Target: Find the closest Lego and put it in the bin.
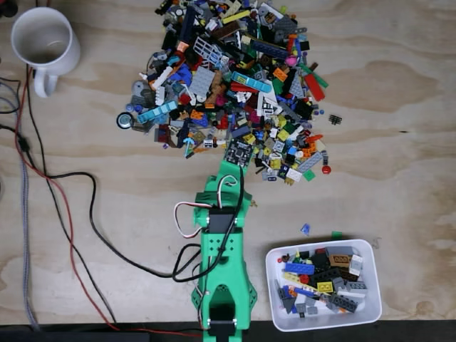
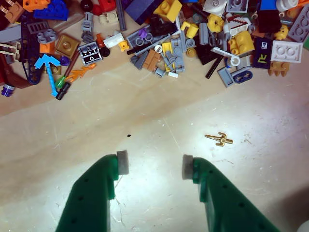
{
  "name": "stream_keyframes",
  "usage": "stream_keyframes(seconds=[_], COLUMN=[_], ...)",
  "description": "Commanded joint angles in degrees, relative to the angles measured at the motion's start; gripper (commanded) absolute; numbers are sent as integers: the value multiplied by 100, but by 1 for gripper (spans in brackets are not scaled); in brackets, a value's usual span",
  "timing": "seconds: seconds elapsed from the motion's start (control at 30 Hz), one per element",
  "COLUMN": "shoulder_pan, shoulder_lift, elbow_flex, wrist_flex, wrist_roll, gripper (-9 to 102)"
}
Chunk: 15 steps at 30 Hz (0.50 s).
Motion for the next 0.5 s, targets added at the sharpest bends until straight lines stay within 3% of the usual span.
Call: stream_keyframes(seconds=[0.0,0.47], shoulder_pan=[-211,-633], shoulder_lift=[220,-281], elbow_flex=[299,281], wrist_flex=[-448,-712], wrist_roll=[360,563], gripper=[15,17])
